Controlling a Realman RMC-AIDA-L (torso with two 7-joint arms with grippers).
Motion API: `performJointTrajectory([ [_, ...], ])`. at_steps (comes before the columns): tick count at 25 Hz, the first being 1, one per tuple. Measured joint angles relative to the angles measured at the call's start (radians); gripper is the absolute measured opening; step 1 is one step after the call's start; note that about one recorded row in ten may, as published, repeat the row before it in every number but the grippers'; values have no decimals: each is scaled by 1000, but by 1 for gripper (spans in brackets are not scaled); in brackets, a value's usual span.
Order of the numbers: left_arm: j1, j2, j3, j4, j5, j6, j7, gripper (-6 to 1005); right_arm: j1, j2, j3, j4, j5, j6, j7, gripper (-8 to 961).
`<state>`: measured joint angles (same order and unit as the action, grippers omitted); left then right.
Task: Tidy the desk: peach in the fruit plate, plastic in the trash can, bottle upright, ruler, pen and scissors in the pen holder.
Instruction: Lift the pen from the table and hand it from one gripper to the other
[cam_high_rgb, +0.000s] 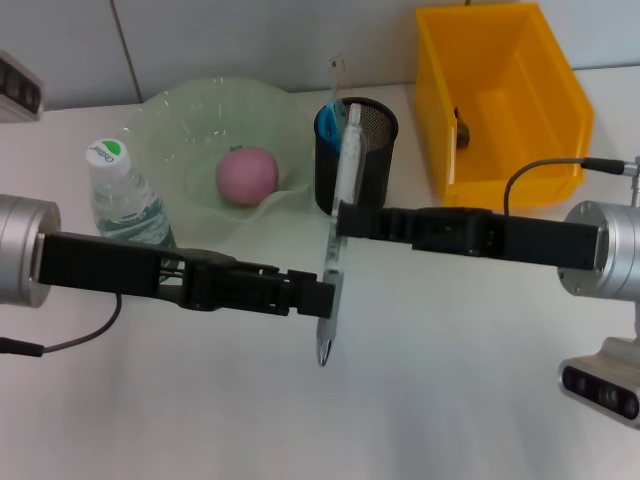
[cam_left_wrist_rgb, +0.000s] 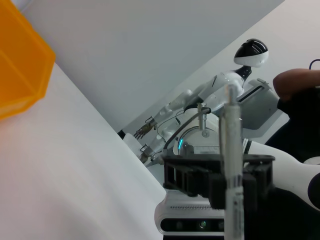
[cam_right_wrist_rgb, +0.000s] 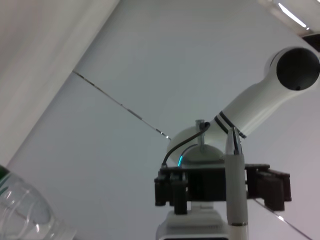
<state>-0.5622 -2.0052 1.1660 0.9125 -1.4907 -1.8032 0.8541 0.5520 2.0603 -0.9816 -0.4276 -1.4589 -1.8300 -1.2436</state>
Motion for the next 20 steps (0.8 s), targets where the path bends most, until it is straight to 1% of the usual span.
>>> performJointTrajectory([
  [6,-5,-12,0,-7,2,-2,12,693,8,1,-19,3,0,-4,-15,212],
  [15,-7,-16,-1,-10,3,1,28,640,20,-6,-30,14,0,1,-18,220],
  [20,-11,-25,-9,-12,4,3,41,572,26,-9,-31,28,0,2,-18,224],
])
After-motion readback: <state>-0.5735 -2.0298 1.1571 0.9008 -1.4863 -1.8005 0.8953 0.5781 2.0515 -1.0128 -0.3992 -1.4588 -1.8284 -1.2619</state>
